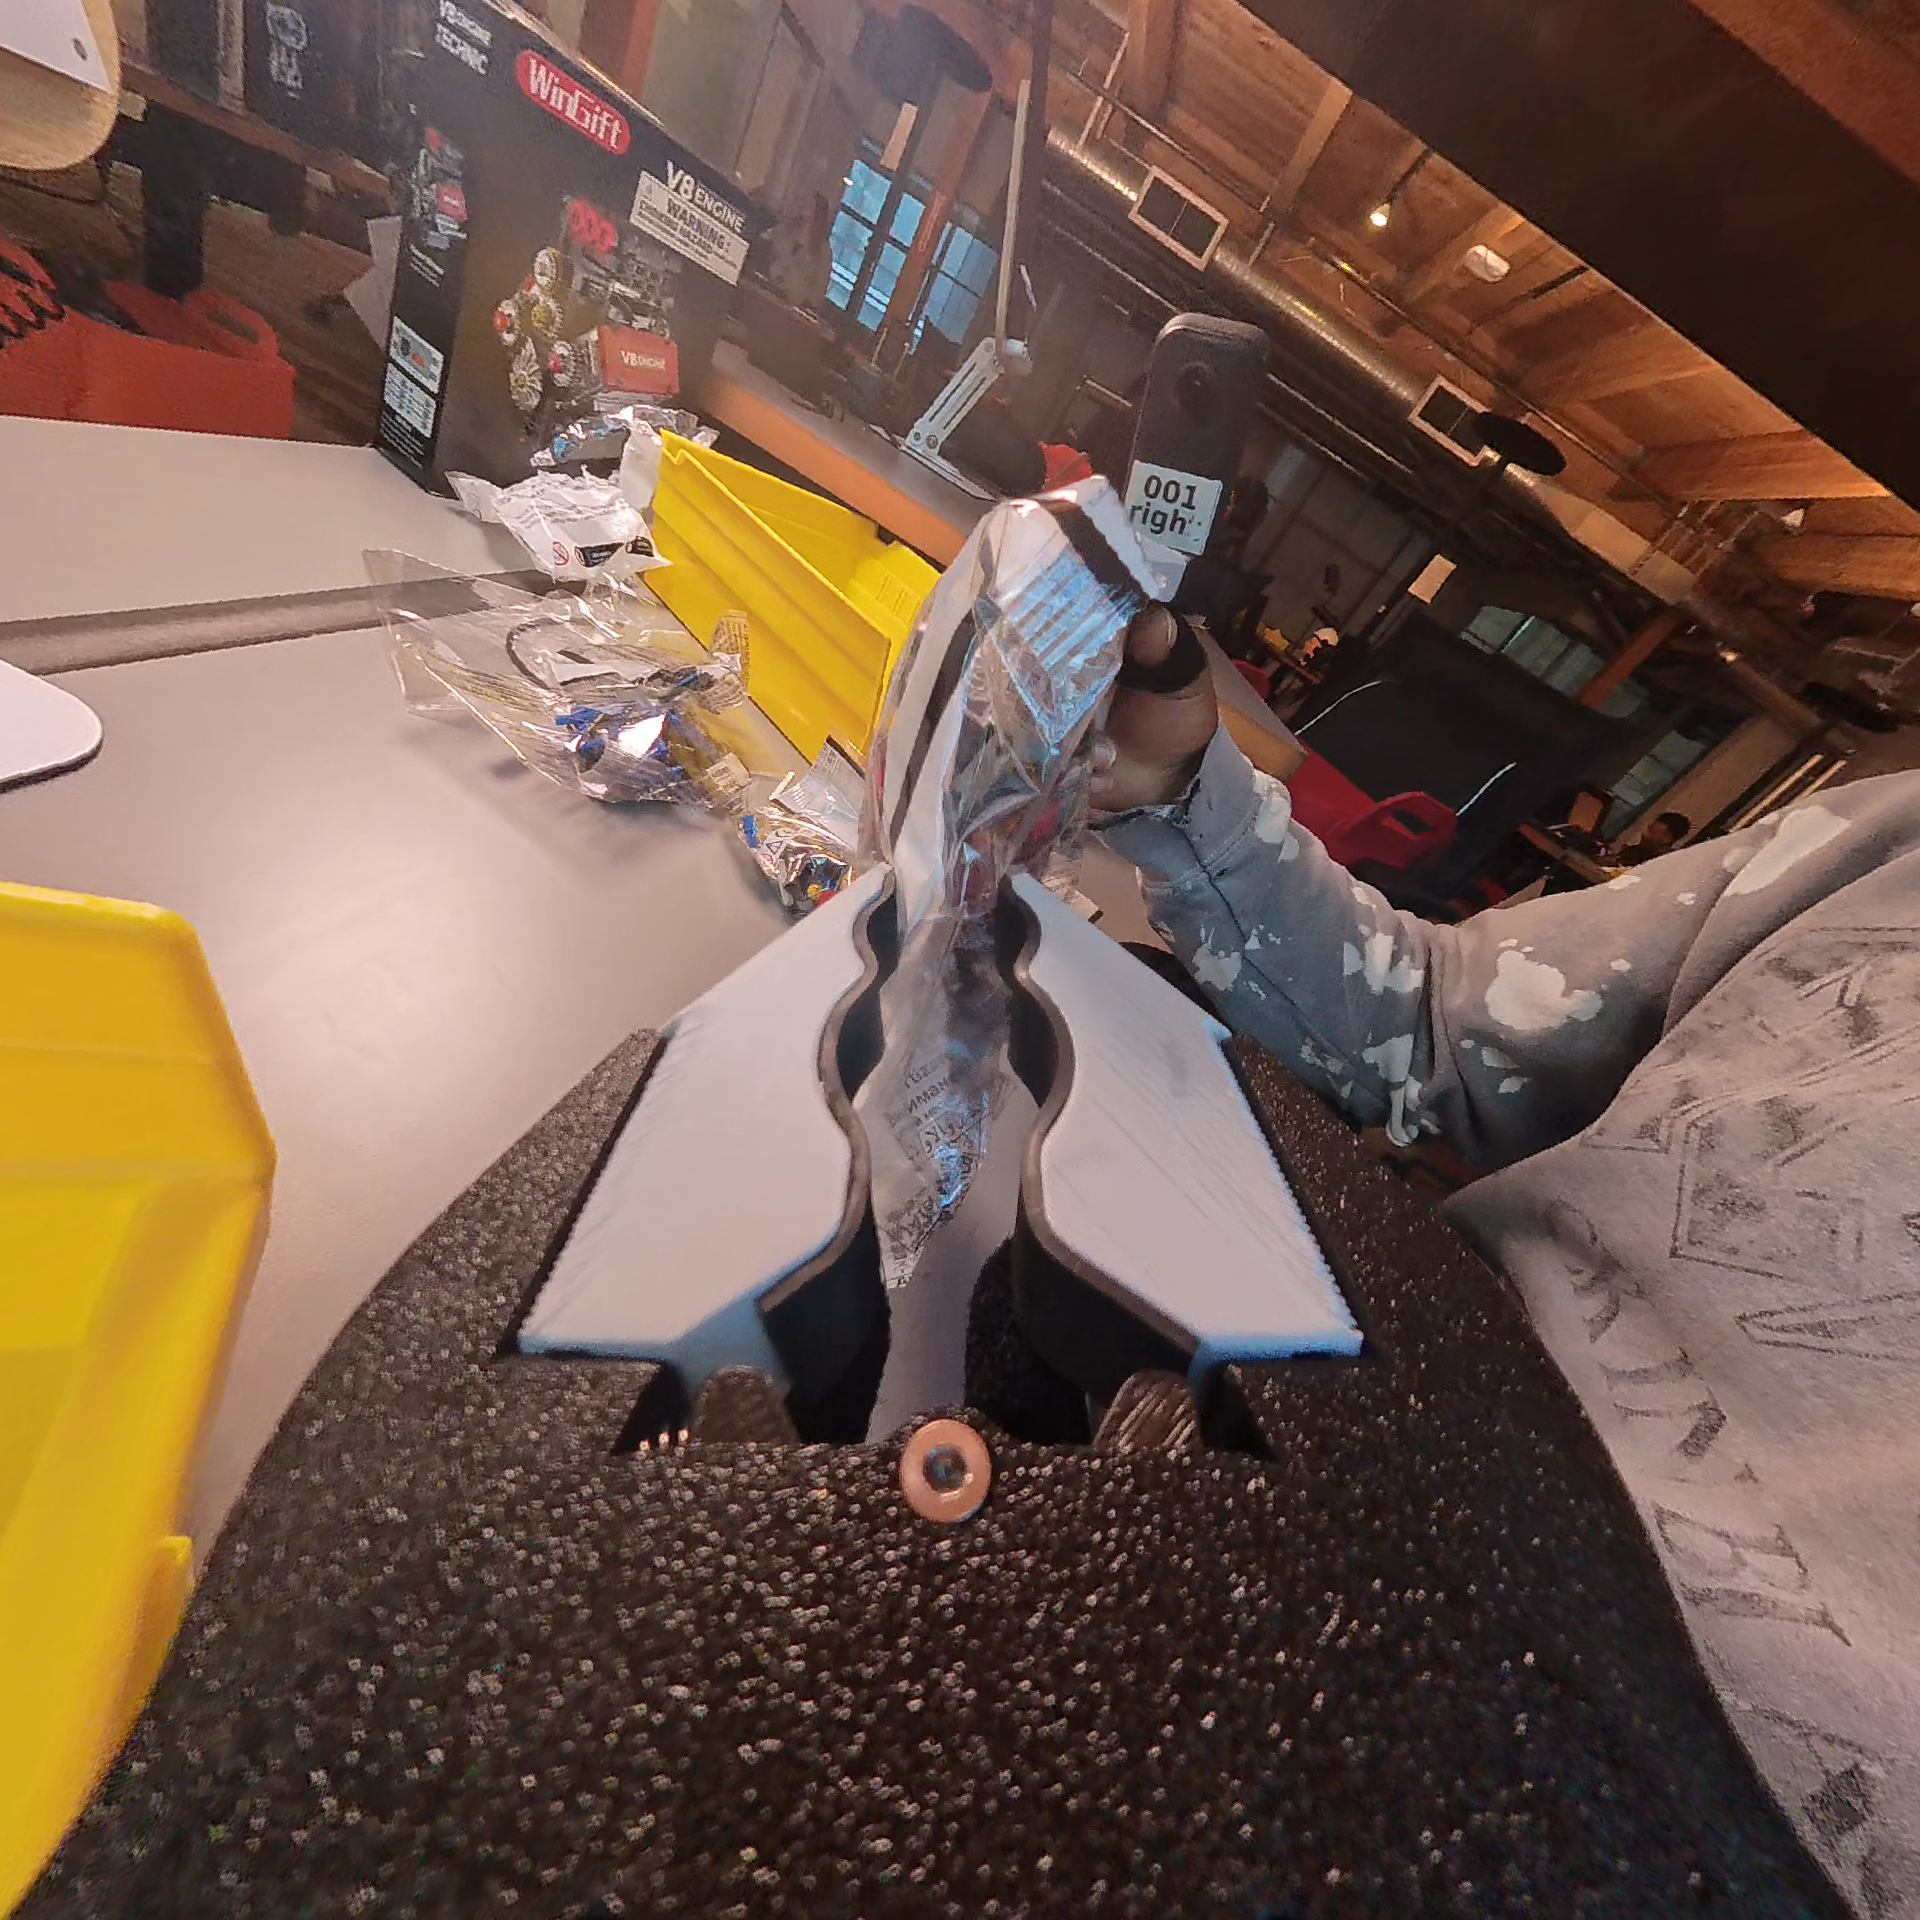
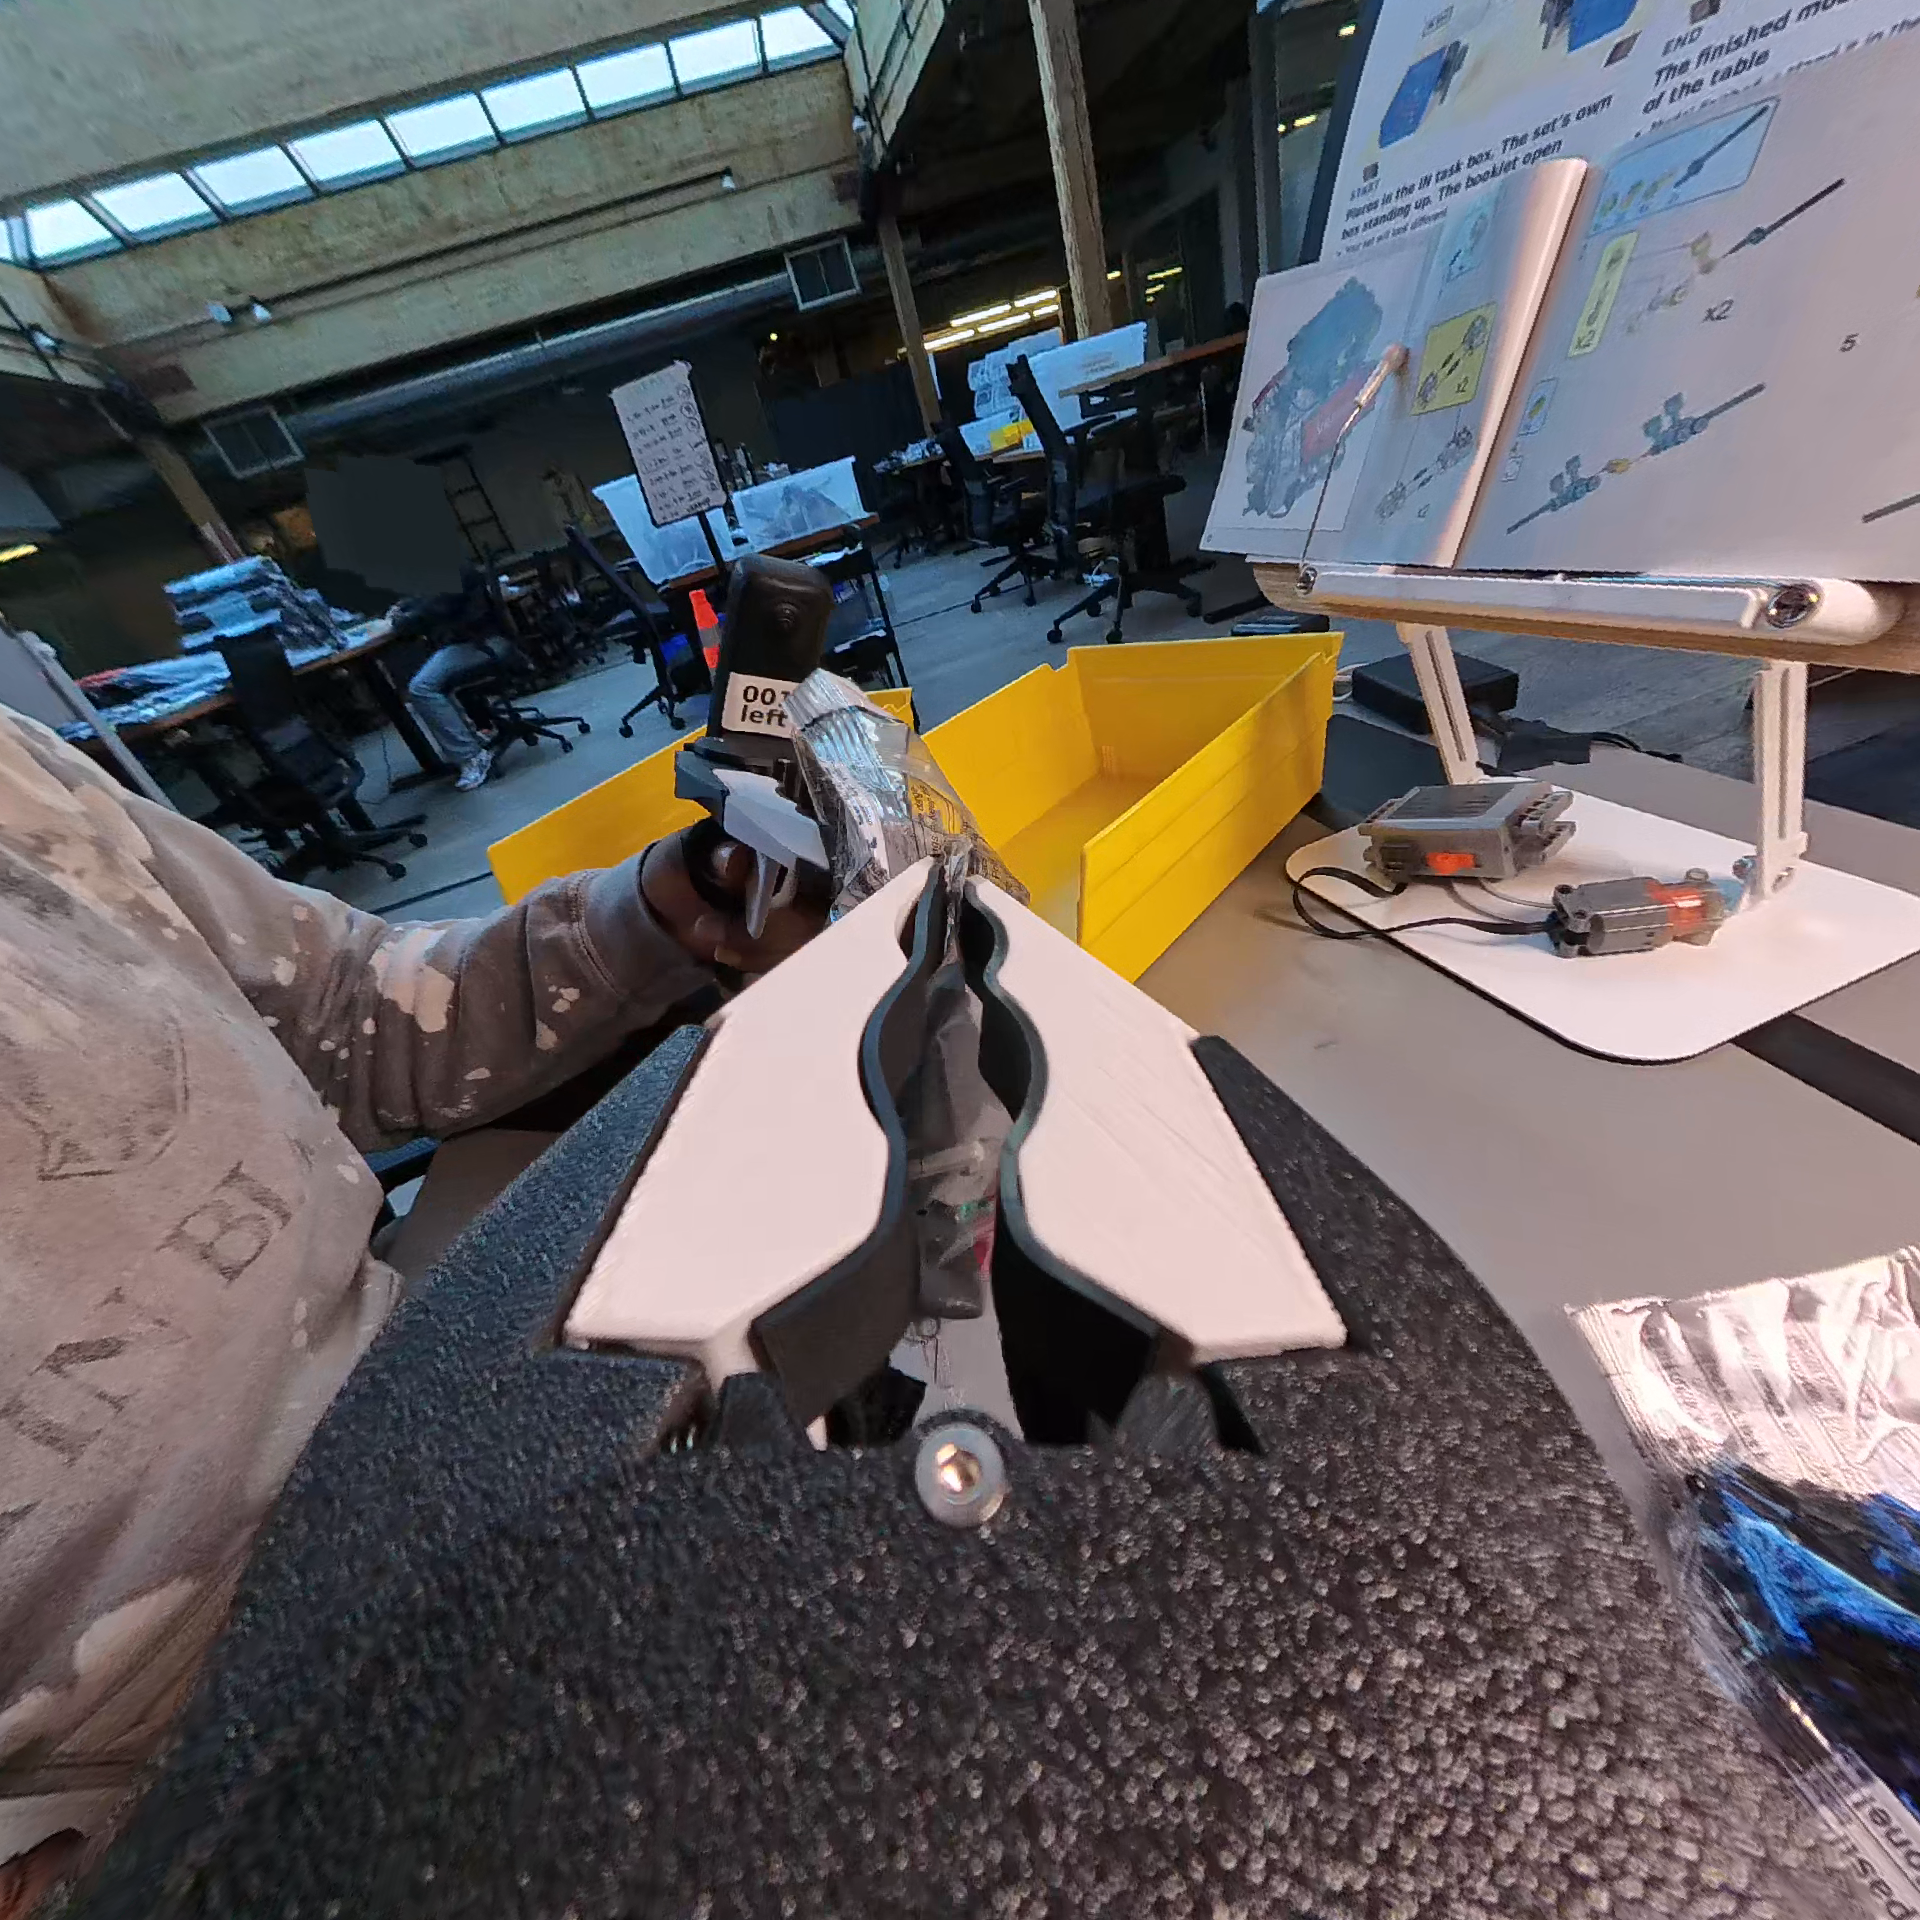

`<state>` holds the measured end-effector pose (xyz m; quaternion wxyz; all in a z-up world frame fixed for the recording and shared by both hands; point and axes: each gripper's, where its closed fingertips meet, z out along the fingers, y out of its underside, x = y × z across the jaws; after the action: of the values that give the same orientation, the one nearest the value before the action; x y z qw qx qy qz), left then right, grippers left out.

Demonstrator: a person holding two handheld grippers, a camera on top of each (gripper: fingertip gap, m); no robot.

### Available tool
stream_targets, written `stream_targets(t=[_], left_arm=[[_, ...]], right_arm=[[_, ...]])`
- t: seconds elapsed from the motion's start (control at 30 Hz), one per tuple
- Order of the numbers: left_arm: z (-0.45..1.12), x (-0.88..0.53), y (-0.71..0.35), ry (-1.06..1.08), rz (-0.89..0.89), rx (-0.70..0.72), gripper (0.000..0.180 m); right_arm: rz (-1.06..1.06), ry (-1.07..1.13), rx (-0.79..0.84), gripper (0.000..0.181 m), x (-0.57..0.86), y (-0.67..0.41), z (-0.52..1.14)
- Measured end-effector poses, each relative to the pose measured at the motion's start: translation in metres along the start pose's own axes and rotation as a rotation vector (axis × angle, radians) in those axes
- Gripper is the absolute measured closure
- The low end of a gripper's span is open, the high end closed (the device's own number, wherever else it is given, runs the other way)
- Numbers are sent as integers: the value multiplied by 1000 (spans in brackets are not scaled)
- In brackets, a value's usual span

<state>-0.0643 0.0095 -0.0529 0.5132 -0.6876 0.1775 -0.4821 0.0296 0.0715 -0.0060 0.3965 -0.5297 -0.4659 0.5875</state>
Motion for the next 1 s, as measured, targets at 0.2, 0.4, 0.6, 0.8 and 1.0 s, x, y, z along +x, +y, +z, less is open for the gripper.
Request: stream_targets(t=[0.2, 0.4, 0.6, 0.8, 1.0], left_arm=[[-7, -2, -5, -123, 309, -4, 165], [-14, 27, 76, -16, 525, -364, 153], [-36, 54, 115, 114, 414, -541, 152], [-53, 55, 115, 38, 398, -549, 152], [-54, 67, 135, 9, 431, -662, 152]], right_arm=[[-275, 52, 12, 181, -16, -9, -1], [-290, -133, -284, 175, -74, 82, -26], [-98, -252, -620, 163, -135, 173, -54], [-91, -179, -513, 154, -134, 140, -47], [-201, -33, -460, 153, -107, 126, 27]])
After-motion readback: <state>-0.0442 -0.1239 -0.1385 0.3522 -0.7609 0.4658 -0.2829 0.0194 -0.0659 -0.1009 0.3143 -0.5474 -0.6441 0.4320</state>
